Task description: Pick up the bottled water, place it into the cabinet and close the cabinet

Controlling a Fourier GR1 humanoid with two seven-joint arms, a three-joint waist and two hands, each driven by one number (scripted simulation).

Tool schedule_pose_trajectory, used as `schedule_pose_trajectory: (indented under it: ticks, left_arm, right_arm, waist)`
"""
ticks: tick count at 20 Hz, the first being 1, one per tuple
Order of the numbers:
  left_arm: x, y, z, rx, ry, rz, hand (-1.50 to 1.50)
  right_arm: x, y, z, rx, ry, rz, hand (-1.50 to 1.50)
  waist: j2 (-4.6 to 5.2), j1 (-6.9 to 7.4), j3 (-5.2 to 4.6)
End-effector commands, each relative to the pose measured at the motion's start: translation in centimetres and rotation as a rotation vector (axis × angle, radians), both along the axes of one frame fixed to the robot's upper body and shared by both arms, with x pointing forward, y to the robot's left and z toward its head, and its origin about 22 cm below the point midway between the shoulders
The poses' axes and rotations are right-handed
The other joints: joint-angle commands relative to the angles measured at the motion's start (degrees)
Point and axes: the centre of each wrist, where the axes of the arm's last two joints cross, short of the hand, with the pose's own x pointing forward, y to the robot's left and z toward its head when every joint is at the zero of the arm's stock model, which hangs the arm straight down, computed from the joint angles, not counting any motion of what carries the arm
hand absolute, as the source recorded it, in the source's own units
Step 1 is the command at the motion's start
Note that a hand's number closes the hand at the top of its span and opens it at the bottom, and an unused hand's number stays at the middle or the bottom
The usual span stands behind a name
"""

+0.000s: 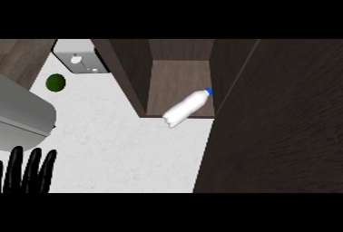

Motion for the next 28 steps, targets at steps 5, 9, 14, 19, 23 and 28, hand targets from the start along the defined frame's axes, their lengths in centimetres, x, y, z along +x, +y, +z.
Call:
schedule_pose_trajectory:
  ticks: [5, 9, 14, 19, 23, 28]
  left_arm:
    - [-3.7, 2.9, 1.0, -0.024, 0.004, -0.012, -1.5]
    - [-3.9, 4.1, 0.5, -0.037, 0.01, -0.017, -1.5]
    - [-4.9, 5.2, 0.7, -0.02, -0.007, -0.03, -1.5]
    - [-5.3, 6.5, 0.3, -0.016, -0.008, -0.045, -1.5]
    - [-6.3, 8.5, 0.8, -0.021, 0.004, -0.046, -1.5]
    - [-7.9, 9.5, 1.1, -0.034, -0.007, -0.032, -1.5]
  right_arm:
    - [-0.7, 3.9, 2.8, 0.054, -0.064, 0.136, 1.5]
    - [0.1, 5.5, 2.3, 0.072, -0.038, 0.152, 1.5]
    - [1.2, 5.6, 3.1, 0.133, 0.004, 0.122, 1.5]
    - [3.6, 6.4, 4.2, 0.135, -0.006, 0.107, 1.5]
    - [5.8, 7.8, 4.6, 0.108, 0.024, 0.097, 1.5]
    - [10.6, 8.6, 5.9, 0.146, 0.059, 0.047, 1.5]
  waist:
    - [-0.89, 1.19, -0.35]
    - [-0.72, 1.98, -0.4]
    - [-0.51, 2.99, -0.4]
    - [-0.36, 3.31, -0.41]
    - [-0.46, 2.83, -0.33]
    - [-0.31, 3.23, -0.22]
